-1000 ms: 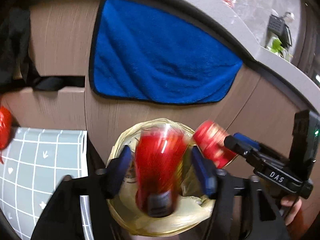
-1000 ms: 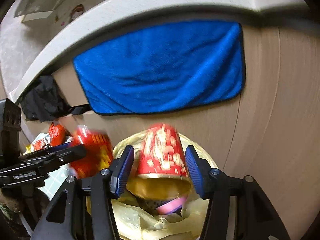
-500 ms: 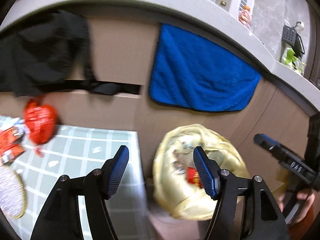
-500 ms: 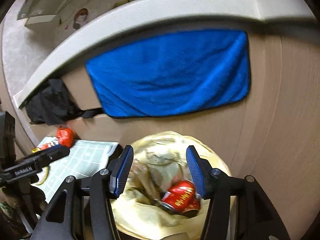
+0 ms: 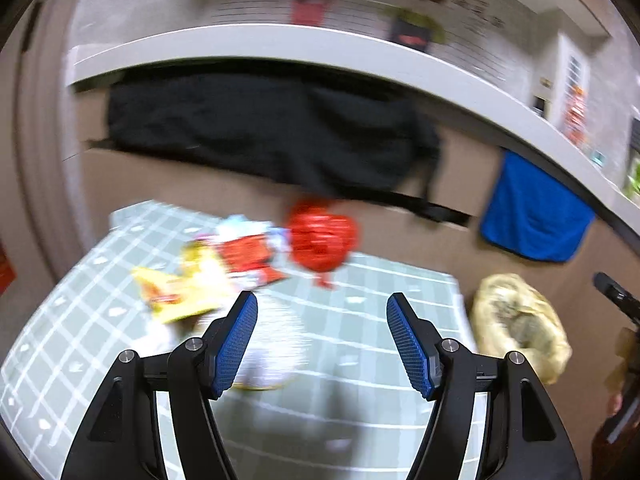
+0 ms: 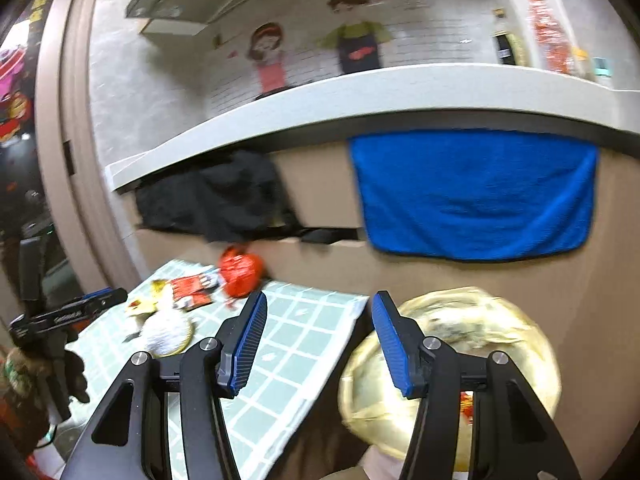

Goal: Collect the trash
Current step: 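Grasp the yellow snack wrapper with the left gripper while the right gripper grasps the red plastic bag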

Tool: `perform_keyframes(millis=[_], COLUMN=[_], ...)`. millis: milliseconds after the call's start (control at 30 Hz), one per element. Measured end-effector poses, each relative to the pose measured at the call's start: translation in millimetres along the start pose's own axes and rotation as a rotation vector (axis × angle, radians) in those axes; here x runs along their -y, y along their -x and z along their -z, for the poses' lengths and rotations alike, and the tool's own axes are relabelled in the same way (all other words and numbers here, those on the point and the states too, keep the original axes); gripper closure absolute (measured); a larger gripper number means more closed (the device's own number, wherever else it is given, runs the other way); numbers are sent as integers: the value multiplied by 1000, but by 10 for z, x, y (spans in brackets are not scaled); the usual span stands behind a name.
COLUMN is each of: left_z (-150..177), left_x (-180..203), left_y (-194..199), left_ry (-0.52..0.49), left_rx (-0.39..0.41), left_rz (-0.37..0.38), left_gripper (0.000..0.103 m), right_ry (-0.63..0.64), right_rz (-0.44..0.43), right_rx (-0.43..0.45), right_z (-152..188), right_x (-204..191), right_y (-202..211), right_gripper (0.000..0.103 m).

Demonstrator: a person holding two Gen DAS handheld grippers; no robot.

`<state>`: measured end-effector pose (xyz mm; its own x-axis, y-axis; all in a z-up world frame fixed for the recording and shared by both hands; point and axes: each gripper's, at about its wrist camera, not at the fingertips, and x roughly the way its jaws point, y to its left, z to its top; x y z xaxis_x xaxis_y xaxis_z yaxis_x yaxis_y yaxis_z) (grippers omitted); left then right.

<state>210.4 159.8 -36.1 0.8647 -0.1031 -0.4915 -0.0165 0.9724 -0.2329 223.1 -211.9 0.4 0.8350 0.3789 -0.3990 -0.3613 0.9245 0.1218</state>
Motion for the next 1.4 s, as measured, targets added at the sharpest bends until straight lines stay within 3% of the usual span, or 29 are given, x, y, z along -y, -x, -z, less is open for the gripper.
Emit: perform_keyframes(millis=[167, 267, 467, 633, 767, 833, 900, 1133, 1300, 1400], left_z=[25, 59, 9, -48, 44, 47, 32, -124, -186, -218], left_x=[-833, -1200, -1530, -1794, -1947, -1926, -1887, -1689, -1585, -1570], left_y=[-237, -446, -857, -1290, -1538, -1526, -1492, -1060, -663, -496], left_ry=[137, 227, 340, 438, 516, 499, 486, 355, 284, 270], left_rx=[-71, -123, -172, -215, -317, -315, -316, -221, -136, -99], left_rz=[-59, -56, -4, -46, -59, -45, -7, 45, 47, 50], left_gripper=[35, 35, 35, 36, 44, 56, 84, 89, 90, 90], right_ry=[19, 28, 19, 37, 104, 123, 137, 123, 65, -22], right_rz=[-50, -65, -108, -128, -122, -134, -159, -138, -53, -106], right_rx=[-44, -71, -151, -208, -207, -211, -233, -260, -261, -296], right_z=[-37, -53, -72, -52, -145, -214, -297, -362, -236, -172], right_x=[-326, -502, -764, -893, -1062, -1128, -1203, -1259, -1153, -1065], right_y=[-340, -623, -1205, -1523, -1779, -1938, -2222, -3099, -3516, -3648], right_gripper=[51, 51, 52, 52, 52, 52, 52, 51, 51, 51])
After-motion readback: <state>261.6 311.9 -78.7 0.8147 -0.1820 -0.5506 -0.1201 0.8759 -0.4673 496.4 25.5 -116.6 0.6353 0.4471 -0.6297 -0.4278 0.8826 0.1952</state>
